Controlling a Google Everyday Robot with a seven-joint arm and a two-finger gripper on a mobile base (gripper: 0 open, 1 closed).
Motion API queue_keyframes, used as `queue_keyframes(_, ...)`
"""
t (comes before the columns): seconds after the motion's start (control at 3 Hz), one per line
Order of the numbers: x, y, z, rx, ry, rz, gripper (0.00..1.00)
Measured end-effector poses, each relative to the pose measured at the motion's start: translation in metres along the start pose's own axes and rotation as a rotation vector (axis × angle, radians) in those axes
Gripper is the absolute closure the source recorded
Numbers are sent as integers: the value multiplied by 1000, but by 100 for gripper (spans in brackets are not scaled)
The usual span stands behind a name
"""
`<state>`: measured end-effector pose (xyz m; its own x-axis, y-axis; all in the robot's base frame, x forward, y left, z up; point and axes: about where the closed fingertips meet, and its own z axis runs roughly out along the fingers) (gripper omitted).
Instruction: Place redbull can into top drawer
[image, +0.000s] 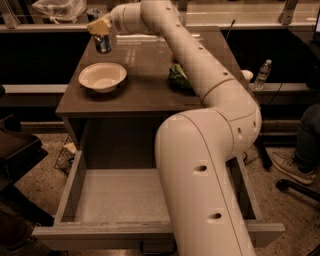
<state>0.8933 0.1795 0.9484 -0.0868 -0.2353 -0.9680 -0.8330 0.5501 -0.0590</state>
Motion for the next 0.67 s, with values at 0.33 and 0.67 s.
queue_keyframes(0.33,-42,1,-32,-7,-24,-40,100)
queue_keyframes(0.67,-86,-9,-103,45,-60,-52,100)
